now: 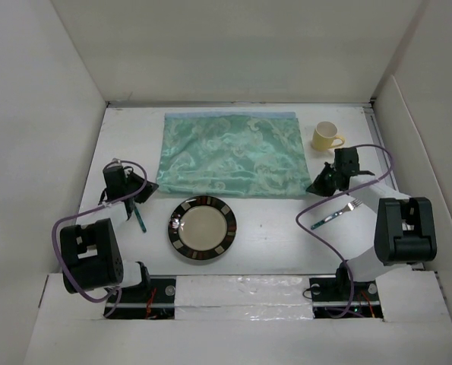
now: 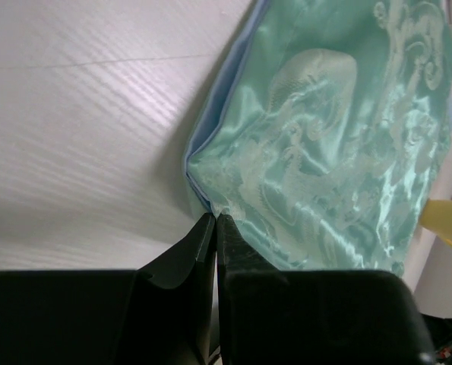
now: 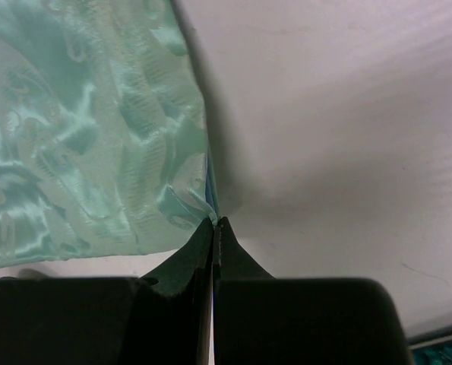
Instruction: Set the dinner table for one person
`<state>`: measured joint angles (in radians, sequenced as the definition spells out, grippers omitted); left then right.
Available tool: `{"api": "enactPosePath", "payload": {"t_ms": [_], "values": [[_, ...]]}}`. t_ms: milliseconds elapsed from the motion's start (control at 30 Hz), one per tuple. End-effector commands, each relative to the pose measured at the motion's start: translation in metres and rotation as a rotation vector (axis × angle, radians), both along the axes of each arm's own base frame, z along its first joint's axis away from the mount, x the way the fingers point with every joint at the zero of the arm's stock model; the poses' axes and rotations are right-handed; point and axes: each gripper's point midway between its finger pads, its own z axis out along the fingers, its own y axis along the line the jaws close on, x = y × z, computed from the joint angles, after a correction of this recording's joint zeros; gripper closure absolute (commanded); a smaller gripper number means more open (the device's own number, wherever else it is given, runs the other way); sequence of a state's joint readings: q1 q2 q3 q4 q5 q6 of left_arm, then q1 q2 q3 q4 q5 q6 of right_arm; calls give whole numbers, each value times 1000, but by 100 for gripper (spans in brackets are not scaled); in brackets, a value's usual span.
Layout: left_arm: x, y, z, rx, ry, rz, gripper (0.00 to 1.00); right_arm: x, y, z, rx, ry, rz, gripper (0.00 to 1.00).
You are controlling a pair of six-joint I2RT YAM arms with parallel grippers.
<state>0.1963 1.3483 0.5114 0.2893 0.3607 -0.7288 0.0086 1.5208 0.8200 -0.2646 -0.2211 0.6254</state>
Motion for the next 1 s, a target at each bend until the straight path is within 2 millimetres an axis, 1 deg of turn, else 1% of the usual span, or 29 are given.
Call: {"api": "enactPosePath", "payload": {"t_ms": [0,33,100,133,200,300,433,633,667,700,733,767,800,833,867,900,933,967], "values": [[-24,5,-22,50,115,8,100,-11,-11,-3,-21,18,-28,100],[-28,6,-26,52,131,13,100,-18,-11,-6,-24,30,-27,100],[-36,5,-32,46,164,18,100,-22,-14,-4,-17,18,-36,100],[-38,6,-35,50,176,24,100,-26,-13,-6,-18,25,-31,100],[-47,6,-42,49,213,35,100,-27,-16,-6,-16,23,-40,100],[-53,9,-50,57,248,57,100,-28,-14,-6,-10,8,-28,100],[-55,11,-51,63,268,64,100,-28,-15,-3,-19,-1,-25,99],[-64,14,-45,90,270,78,100,-39,-18,-4,-42,20,-19,98],[-62,14,-43,91,264,76,99,-43,-15,-6,-40,23,-3,97],[-60,15,-41,92,258,76,94,-43,-15,-6,-40,24,-4,95],[-58,15,-39,94,253,74,92,-43,-15,-6,-41,25,-5,93],[-61,14,-39,93,273,70,90,-46,-13,-7,-44,35,0,87],[-60,15,-36,96,269,70,84,-46,-13,-6,-46,37,1,84],[-59,14,-34,95,264,65,81,-45,-14,-4,-51,36,0,81],[-57,14,-29,96,255,61,76,-47,-15,-2,-57,42,-4,73],[-54,14,-23,95,237,56,66,-47,-16,0,-60,40,-5,69],[-53,12,-19,90,224,44,61,-45,-13,6,-65,29,4,66],[-47,11,-8,91,199,36,58,-46,-16,13,-77,20,-3,54]]}}
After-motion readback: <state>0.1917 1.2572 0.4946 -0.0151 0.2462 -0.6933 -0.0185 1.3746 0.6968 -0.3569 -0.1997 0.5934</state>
